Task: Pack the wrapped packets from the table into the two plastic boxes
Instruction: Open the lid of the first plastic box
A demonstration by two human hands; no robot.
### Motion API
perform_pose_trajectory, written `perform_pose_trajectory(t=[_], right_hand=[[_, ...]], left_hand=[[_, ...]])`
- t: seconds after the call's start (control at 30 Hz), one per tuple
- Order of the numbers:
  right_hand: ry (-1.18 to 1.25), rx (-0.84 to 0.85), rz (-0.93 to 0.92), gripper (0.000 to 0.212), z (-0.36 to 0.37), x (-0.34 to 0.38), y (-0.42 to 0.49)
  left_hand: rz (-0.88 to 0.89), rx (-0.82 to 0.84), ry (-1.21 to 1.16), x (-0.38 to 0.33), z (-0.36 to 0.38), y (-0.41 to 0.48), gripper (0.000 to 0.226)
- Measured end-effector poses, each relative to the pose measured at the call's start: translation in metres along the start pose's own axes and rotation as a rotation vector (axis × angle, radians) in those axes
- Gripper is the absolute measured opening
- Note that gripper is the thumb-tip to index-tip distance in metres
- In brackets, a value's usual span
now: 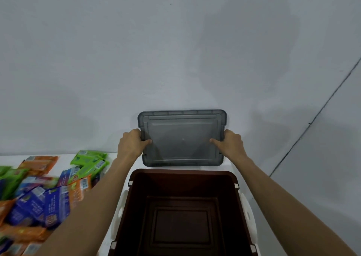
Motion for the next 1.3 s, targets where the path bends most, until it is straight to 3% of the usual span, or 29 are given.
perform_pose_trajectory(t=[0.43, 0.63, 0.87, 1.03, 1.17, 1.23, 1.3], right_hand=[[-0.053, 0.032, 0.055, 0.042, 0.008, -0.022, 0.002], [0.056, 0.053, 0.113, 0.066, 0.002, -0.024, -0.013], [0.274, 0.167, 0.128, 0.067, -0.015, -0.031, -0.071], [0.364, 0.211, 0.112, 0.063, -0.024, -0.039, -0.133], [0.469, 0.236, 0.124, 0.063, -0.018, -0.045, -0.173], [0.467, 0.193, 0.103, 0.066, -0.013, -0.047, -0.183], [0.437, 0.124, 0.059, 0.062, -0.012, -0.047, -0.186]], left_hand=[[-0.033, -0.022, 0.066, -0.008, 0.019, 0.006, 0.039], [-0.051, 0.056, -0.041, 0.01, 0.023, -0.004, 0.055], [-0.03, 0.138, -0.323, 0.053, 0.006, -0.062, 0.037], [0.081, 0.235, -0.429, 0.051, 0.002, -0.138, 0.014], [0.064, 0.253, -0.544, 0.063, 0.01, -0.174, 0.036], [0.014, 0.239, -0.575, 0.069, 0.018, -0.185, 0.057], [-0.007, 0.205, -0.601, 0.068, 0.022, -0.19, 0.062]])
Point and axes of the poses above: each hand's wrist, its own y-axis towards the middle knuckle, its own z-axis out of the palm, x = y × z, the point moved 5 cm from there along y, towards the middle knuckle, and after that the axes turned 14 degrees about y, right-handed, at the moved point
